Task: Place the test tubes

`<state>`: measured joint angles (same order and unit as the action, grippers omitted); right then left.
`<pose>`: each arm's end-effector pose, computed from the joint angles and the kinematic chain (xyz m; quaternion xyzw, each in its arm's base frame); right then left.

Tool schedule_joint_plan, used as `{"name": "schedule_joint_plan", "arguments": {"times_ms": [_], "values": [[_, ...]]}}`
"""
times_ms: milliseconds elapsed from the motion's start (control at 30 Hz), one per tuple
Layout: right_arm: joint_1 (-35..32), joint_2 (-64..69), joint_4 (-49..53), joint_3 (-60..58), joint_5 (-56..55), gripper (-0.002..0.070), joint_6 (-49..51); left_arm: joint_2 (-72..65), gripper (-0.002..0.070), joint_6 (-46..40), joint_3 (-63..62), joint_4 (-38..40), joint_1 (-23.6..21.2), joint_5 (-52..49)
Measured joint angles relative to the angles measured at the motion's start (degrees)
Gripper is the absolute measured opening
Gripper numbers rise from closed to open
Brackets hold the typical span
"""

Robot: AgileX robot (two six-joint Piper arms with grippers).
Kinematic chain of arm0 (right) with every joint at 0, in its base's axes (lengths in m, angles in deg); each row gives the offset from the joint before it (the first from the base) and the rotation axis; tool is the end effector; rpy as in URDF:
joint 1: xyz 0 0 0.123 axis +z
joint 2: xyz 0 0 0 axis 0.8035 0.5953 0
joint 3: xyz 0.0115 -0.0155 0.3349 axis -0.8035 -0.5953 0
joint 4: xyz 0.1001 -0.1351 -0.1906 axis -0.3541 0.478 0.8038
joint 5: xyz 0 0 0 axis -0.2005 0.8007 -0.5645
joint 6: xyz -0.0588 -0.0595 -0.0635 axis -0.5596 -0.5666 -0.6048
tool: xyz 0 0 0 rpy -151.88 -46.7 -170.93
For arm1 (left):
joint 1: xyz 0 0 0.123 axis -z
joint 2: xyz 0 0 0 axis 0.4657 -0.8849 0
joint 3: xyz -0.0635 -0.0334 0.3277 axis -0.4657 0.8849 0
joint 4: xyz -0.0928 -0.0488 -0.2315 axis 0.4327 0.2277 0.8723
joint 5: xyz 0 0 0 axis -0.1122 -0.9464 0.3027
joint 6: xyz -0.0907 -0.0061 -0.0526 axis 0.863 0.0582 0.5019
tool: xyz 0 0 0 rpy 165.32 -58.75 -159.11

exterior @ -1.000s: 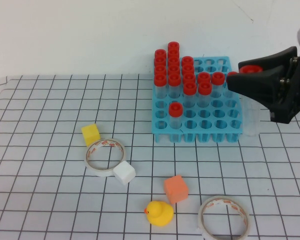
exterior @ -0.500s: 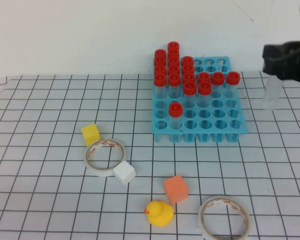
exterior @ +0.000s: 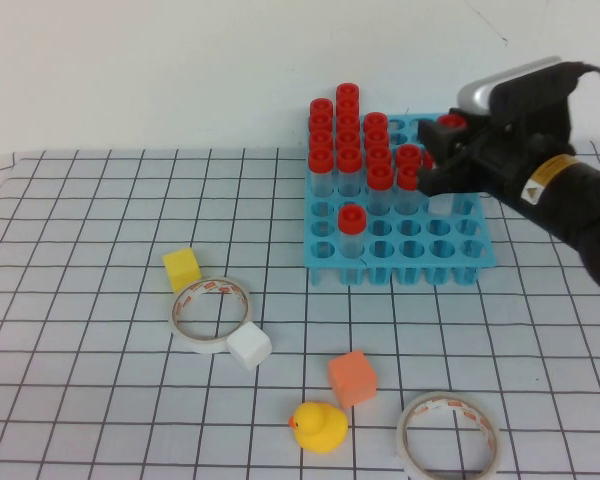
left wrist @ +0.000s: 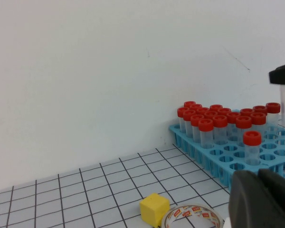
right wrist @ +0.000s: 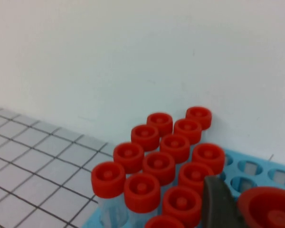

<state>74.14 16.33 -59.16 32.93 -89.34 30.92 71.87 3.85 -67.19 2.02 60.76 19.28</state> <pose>0.4001 0.1642 0.2967 -0.1754 0.7110 0.1604 0.6618 0.0089 0.0137 0.2763 0.1432 0.6446 -0.1496 0.7359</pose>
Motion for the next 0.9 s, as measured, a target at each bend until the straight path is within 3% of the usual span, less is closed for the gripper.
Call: {"name": "schedule_joint_plan", "arguments": {"times_ms": [267, 667, 900], "values": [[0.04, 7.24, -0.2, 5.29, -1.48, 0.0272, -5.09, 0.0, -0.0001, 0.0, 0.0, 0.0, 0.0, 0.0], [0.04, 12.19, -9.97, 5.52, -12.74, 0.0272, -9.72, 0.0, -0.0001, 0.0, 0.0, 0.0, 0.0, 0.0], [0.04, 13.07, -10.34, 5.52, -12.03, 0.0272, -10.95, 0.0, -0.0001, 0.0, 0.0, 0.1, 0.0, 0.0]]}}
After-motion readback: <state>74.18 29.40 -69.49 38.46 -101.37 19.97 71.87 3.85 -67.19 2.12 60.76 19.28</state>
